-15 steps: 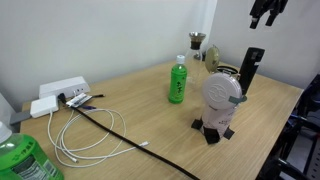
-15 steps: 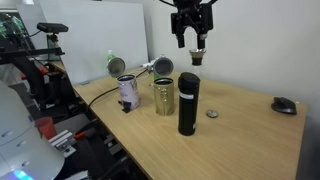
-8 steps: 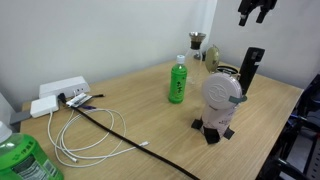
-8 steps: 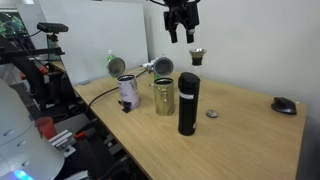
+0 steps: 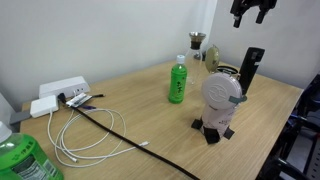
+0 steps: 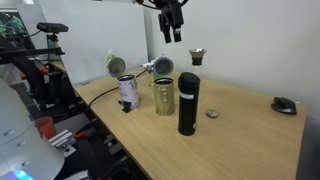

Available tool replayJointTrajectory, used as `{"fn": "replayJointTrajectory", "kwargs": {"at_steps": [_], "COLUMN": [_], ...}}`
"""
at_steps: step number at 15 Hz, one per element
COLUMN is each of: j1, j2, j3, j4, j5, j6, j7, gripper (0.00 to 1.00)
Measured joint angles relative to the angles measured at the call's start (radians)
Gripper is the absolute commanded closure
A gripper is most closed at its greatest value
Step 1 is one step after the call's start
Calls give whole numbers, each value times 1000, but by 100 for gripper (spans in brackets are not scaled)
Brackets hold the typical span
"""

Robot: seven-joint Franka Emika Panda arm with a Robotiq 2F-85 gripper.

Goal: Close the lid of the light green container

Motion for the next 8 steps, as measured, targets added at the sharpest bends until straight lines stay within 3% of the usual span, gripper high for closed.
{"fn": "replayJointTrajectory", "kwargs": {"at_steps": [8], "j1": [59], "j2": [-4], "j3": [55], "j4": [1], "j5": [4], "j6": [-5], "j7": [64], "gripper": [0]}}
